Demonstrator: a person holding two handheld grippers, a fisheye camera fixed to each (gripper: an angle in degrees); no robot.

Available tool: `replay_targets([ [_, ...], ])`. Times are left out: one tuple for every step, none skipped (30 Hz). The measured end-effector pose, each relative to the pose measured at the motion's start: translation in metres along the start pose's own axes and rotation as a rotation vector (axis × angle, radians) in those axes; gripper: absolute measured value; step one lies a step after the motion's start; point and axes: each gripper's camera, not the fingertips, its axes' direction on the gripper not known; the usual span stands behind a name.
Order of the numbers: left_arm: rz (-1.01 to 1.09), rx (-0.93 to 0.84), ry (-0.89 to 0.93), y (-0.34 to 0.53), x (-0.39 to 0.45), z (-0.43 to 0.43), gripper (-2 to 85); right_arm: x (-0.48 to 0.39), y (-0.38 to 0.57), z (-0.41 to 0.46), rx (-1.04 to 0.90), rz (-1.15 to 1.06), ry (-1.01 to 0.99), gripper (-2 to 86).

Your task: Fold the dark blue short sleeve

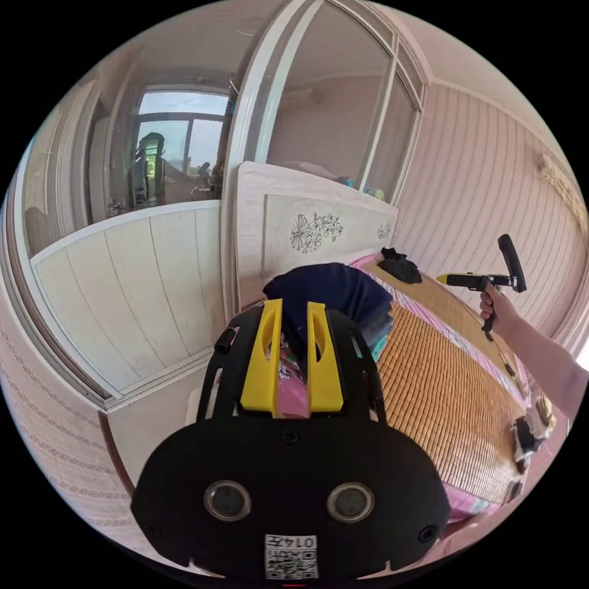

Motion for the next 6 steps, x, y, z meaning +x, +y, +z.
replay_targets([
  [0.029,-0.010,0.012,0.014,0.009,0.000,6.3,0.005,0.022,-0.001,-0.009,0.005,-0.013,11.5],
  [0.077,-0.022,0.047,0.044,0.029,-0.001,5.8,0.015,0.072,-0.004,-0.022,0.029,-0.047,12.0],
  [0.123,-0.032,0.105,0.075,0.053,-0.001,5.2,0.024,0.131,-0.009,-0.054,0.072,-0.050,12.3],
  [0.151,-0.040,0.138,0.090,0.067,-0.001,5.0,0.027,0.163,-0.011,-0.081,0.102,-0.038,12.3],
  [0.212,-0.060,0.204,0.119,0.096,0.000,4.4,0.030,0.228,-0.018,-0.139,0.165,0.007,12.3],
  [0.273,-0.071,0.270,0.146,0.129,0.000,3.3,0.028,0.293,-0.029,-0.214,0.245,0.055,12.1],
])
